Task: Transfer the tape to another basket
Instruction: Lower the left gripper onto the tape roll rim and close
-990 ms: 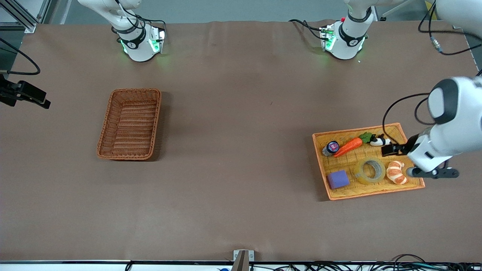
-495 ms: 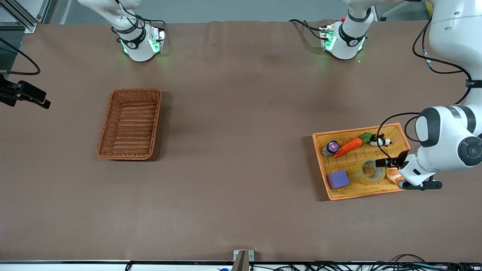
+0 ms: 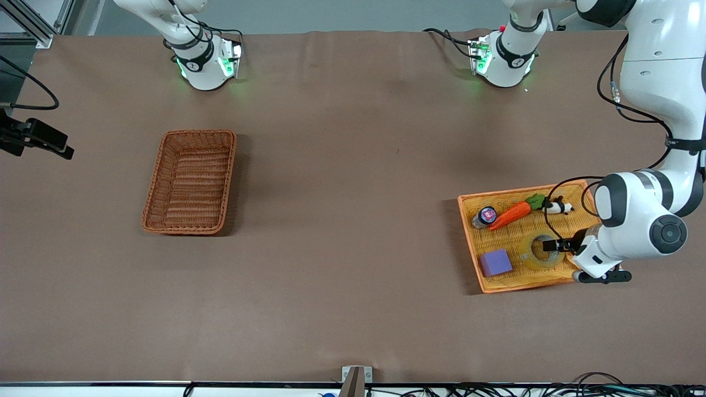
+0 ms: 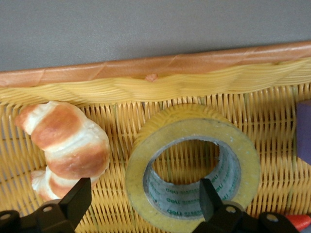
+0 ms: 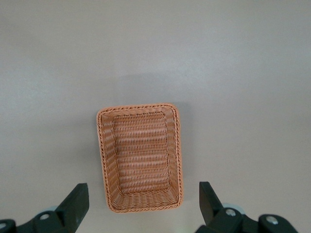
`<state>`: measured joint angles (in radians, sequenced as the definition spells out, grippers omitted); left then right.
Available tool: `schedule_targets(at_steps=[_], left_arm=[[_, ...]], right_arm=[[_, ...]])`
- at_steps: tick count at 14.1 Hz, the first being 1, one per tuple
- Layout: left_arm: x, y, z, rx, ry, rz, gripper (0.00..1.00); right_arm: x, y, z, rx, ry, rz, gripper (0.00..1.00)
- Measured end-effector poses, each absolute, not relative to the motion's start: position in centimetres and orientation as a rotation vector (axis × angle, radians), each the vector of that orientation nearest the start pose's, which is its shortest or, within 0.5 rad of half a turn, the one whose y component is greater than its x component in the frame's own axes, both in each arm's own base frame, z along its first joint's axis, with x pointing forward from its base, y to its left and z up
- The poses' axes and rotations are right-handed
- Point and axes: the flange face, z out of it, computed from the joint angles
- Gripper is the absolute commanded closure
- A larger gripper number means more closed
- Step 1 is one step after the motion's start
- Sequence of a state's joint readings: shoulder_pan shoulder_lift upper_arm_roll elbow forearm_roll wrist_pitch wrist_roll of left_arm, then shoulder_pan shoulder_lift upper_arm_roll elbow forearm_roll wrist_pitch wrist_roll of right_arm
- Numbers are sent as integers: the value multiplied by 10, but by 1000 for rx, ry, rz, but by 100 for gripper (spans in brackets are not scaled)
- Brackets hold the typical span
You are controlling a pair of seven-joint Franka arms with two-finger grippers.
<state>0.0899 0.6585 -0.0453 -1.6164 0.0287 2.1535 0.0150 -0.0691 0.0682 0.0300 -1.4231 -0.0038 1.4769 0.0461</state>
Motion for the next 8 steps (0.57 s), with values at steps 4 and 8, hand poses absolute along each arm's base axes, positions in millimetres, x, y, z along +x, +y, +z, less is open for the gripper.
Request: schedule_targets(at_steps=[4, 8], left_arm=[[676, 30, 220, -3146, -79, 143, 11], [666, 25, 206, -3144, -77, 188, 64]], right_arm=[[566, -21, 647, -3141, 127, 23, 0], [566, -21, 647, -3143, 128, 22, 0]])
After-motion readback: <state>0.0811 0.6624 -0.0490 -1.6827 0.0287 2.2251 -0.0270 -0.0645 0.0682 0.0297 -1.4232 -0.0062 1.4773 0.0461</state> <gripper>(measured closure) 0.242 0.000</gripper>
